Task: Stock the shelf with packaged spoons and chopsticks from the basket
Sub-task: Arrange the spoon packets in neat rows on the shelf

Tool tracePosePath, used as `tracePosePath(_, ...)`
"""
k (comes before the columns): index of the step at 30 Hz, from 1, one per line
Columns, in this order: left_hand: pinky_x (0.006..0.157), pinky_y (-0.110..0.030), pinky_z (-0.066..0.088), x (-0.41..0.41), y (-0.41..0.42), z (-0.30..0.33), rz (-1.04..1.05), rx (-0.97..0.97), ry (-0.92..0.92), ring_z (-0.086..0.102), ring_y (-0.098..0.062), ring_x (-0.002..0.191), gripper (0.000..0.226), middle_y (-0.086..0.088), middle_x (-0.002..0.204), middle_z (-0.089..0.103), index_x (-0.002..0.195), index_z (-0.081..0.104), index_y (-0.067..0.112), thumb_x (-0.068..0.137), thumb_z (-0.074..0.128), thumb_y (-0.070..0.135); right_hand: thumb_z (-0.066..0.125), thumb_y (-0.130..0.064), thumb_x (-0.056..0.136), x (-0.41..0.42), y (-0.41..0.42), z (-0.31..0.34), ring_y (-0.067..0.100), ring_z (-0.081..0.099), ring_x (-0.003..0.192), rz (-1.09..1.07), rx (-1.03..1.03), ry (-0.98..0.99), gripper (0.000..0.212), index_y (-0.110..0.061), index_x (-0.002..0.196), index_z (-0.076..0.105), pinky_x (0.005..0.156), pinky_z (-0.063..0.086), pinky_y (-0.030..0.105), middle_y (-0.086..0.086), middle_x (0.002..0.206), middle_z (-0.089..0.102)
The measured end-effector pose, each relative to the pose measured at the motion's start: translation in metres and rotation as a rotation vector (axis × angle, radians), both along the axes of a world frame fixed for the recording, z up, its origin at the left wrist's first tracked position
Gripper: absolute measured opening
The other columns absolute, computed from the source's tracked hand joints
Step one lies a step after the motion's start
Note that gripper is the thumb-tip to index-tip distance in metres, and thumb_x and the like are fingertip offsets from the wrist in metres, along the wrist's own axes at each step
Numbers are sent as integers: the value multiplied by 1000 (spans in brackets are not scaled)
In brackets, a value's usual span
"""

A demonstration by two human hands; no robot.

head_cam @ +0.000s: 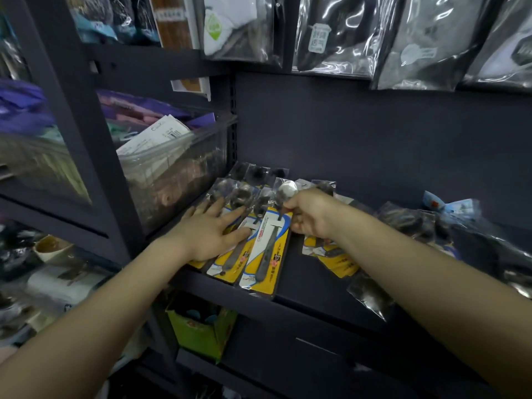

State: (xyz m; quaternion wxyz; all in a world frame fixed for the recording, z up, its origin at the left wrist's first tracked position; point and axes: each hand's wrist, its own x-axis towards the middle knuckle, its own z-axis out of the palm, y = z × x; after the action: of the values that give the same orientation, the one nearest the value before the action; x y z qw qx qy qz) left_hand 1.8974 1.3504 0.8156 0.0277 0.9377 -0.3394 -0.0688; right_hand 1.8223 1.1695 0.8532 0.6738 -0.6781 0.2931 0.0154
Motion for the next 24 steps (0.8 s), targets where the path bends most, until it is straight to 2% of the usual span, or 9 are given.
tracePosePath(2,117,-40,2,-2,0,1,-19,-67,-56,0,-24,145,70,-6,157,3,144,13,37,82,17,70,42,-4,95,-2,-2,0,13,46,53,-2,14,-50,18,-10,79,47,34,37,16,4,73,54)
tracePosePath(5,114,-25,12,-12,-10,12,-137,-531,-150,26,-23,139,77,-13,147,37,136,42,12,81,16,61,45,-7,95,-2,-16,7,12,47,57,-49,34,-206,13,-12,84,50,33,38,13,3,75,55)
tracePosePath(8,103,-29,35,-33,-30,30,-91,-827,230,54,-15,111,47,-1,115,62,123,54,17,88,46,47,46,-8,95,-5,-26,21,8,57,52,-6,78,-396,14,-14,87,55,40,46,15,0,73,60)
tracePosePath(11,74,-37,49,-43,-45,34,-109,-933,506,57,-19,71,20,-18,80,64,101,59,10,88,55,25,47,-16,96,-8,-34,35,7,66,56,114,77,-530,17,-13,86,61,51,54,18,-2,66,70)
tracePosePath(14,41,-21,37,-39,-49,31,-6,-1045,575,44,-18,47,9,-19,62,50,92,54,2,89,54,11,48,-34,95,-4,-56,31,16,66,81,27,-255,-411,26,-13,94,63,74,55,25,3,86,69)
tracePosePath(18,34,-17,30,-32,-48,26,116,-1079,571,39,-15,41,9,-16,62,47,91,55,-1,87,56,7,64,-41,82,8,-93,-3,35,42,126,-59,-951,74,65,-7,132,41,101,39,40,16,135,47)
tracePosePath(20,35,-17,31,-28,-48,24,129,-1054,558,42,-15,42,12,-10,58,52,95,58,0,86,59,8,72,-46,73,11,-97,-16,37,37,129,6,-1000,151,81,-7,132,34,104,37,44,16,138,43)
tracePosePath(22,35,-16,30,-24,-49,24,114,-1031,539,40,-9,34,9,3,45,51,92,59,5,85,61,10,73,-49,70,10,-95,-19,36,39,129,31,-1017,114,81,-9,130,35,102,38,46,13,137,47)
tracePosePath(24,33,-17,29,-21,-53,25,86,-1033,548,37,-9,32,10,0,45,48,94,58,5,86,60,10,72,-48,73,10,-104,-22,35,39,128,52,-1040,123,77,-10,131,38,102,39,44,12,137,48)
